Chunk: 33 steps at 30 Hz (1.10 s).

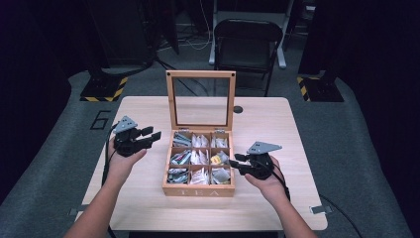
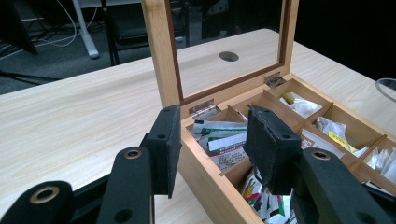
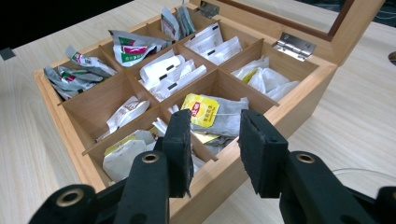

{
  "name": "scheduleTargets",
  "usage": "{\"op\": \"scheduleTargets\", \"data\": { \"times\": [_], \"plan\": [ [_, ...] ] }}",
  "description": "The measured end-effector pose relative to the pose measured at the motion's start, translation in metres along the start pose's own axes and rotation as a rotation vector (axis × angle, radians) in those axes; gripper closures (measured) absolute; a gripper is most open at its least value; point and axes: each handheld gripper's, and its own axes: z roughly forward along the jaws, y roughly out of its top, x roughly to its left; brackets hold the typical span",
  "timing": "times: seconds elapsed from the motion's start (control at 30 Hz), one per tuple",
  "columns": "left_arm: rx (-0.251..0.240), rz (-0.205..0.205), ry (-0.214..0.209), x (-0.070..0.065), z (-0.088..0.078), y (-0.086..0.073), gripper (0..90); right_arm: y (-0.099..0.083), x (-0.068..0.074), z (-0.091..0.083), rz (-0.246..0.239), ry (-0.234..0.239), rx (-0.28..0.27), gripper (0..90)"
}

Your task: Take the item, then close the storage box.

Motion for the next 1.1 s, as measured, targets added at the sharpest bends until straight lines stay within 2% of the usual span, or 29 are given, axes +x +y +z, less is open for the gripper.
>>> {"op": "scheduleTargets", "data": {
  "times": [0.1, 0.2, 0.8, 1.1],
  "plan": [
    [0.000, 0.000, -0.002, 0.000, 0.000, 0.000, 55.6, -0.003, 0.003, 0.002, 0.001, 0.011, 0.005, 66.3],
    [0.000, -0.001, -0.001, 0.000, 0.000, 0.001, 55.6, -0.006, 0.006, 0.004, -0.018, 0.024, 0.002, 69.6],
    [0.001, 0.000, -0.006, -0.002, 0.003, 0.003, 55.6, -0.015, 0.017, 0.015, 0.007, 0.074, 0.023, 72.1],
    [0.002, -0.003, -0.008, -0.002, 0.003, 0.002, 55.6, -0.018, 0.022, 0.023, -0.012, 0.097, 0.060, 85.3]
  ]
}}
